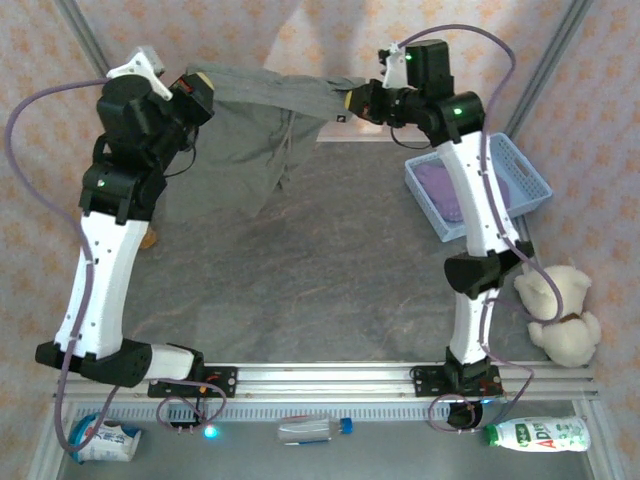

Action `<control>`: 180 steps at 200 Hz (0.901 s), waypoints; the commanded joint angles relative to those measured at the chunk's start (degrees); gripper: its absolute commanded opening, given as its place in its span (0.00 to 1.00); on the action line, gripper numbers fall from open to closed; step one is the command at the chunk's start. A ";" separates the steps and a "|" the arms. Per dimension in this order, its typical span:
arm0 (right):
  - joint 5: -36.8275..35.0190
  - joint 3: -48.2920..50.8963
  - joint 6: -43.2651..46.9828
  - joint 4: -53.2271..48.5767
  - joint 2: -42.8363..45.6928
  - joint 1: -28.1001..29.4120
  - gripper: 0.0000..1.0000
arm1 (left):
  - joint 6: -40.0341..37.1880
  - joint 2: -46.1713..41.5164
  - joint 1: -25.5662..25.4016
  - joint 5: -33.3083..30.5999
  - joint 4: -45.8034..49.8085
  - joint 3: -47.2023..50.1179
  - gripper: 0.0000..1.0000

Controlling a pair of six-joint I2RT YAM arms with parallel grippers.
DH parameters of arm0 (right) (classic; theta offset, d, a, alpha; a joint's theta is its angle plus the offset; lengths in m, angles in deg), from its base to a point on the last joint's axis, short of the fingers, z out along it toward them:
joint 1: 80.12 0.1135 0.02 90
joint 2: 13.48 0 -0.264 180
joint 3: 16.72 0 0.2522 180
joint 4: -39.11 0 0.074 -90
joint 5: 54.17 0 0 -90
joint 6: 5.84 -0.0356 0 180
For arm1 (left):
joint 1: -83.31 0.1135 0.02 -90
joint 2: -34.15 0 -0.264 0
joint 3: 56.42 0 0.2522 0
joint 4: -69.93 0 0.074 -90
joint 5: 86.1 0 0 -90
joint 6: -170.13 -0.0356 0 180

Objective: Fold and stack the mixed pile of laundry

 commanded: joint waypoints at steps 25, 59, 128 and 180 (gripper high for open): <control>8.70 12.31 -0.35 -5.59 15.41 -0.73 0.00 | 1.08 -5.03 -0.50 3.62 -2.27 2.89 0.00; -6.64 23.77 1.20 -5.80 23.59 -0.79 0.00 | -3.26 0.61 -4.21 3.80 10.64 -4.26 0.00; 6.42 30.01 -6.77 5.08 32.64 -0.16 0.00 | -1.75 -9.79 -6.93 -3.42 -1.56 8.34 0.00; 1.41 32.26 -14.05 16.60 33.48 0.50 0.00 | 1.92 -5.32 -7.01 0.13 2.60 4.95 0.00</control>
